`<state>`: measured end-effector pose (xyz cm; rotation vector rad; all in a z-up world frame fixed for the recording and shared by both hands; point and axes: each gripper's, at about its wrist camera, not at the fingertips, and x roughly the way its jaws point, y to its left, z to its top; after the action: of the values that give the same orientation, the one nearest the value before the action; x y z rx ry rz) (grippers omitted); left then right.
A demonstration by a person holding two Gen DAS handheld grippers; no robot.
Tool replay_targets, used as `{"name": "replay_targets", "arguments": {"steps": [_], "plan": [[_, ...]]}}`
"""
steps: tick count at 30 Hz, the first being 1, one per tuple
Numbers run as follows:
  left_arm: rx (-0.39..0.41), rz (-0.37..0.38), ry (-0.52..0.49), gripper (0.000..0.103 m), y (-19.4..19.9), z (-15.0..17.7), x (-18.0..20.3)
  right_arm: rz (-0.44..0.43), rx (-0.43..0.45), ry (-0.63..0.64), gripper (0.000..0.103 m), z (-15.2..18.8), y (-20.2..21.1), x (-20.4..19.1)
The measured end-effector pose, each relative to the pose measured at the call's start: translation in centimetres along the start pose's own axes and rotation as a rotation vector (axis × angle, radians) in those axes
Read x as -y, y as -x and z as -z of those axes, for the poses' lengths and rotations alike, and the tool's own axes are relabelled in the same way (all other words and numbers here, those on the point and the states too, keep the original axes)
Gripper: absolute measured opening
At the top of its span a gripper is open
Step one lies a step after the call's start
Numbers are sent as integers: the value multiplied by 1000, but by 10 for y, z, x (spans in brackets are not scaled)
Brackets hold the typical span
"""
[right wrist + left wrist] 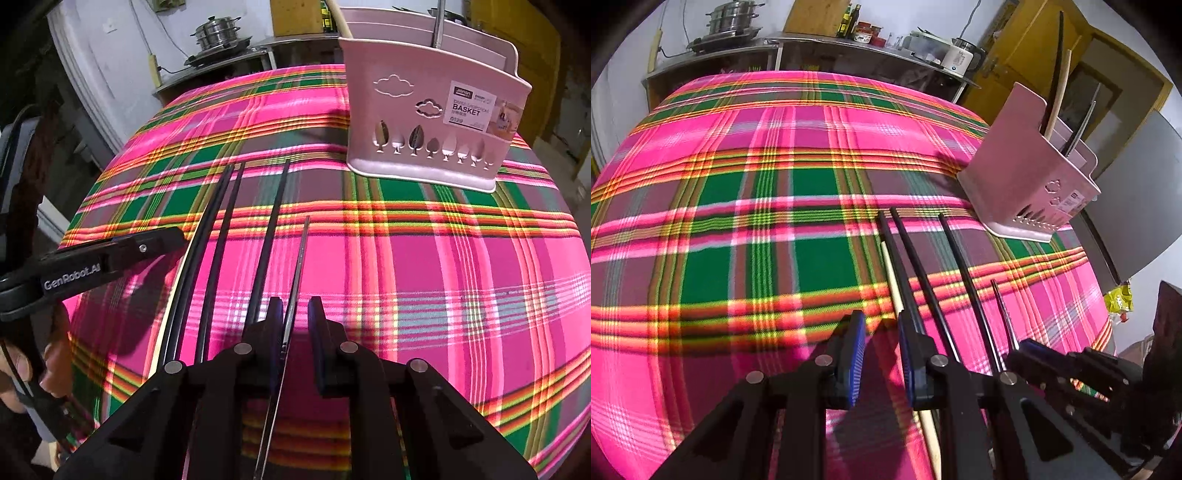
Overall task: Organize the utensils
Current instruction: 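Grasp a wooden chopstick with the left tool while the right tool grasps a thin metal chopstick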
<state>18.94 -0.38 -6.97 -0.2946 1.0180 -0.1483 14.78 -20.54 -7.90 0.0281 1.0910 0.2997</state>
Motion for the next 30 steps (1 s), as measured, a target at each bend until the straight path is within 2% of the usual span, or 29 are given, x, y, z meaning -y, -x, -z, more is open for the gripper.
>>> {"name": "replay_targets", "arguments": {"steps": [1,3,6,10,19,23,30], "plan": [[3,-5,-6,18,-1,-1,2,-4,3,0,13,0,0,1],[11,-9,-18,26,-3,-2,5,-10,8,-3,13,1,1,1],[29,-30,-57,32,-6,-2,13,-16,11,-7,13,1,1,2],[49,-72,-102,33,-7,2,21,-23,14,-10,13,2,2,3],[78,-34,-43,33,2,11,5,-40,24,-15,13,7,7,10],[83,-108,-115,33,0,12,18,-41,26,-16,13,8,8,11],[98,-153,-101,36,-2,9,15,-41,27,-16,13,8,9,11]]}}
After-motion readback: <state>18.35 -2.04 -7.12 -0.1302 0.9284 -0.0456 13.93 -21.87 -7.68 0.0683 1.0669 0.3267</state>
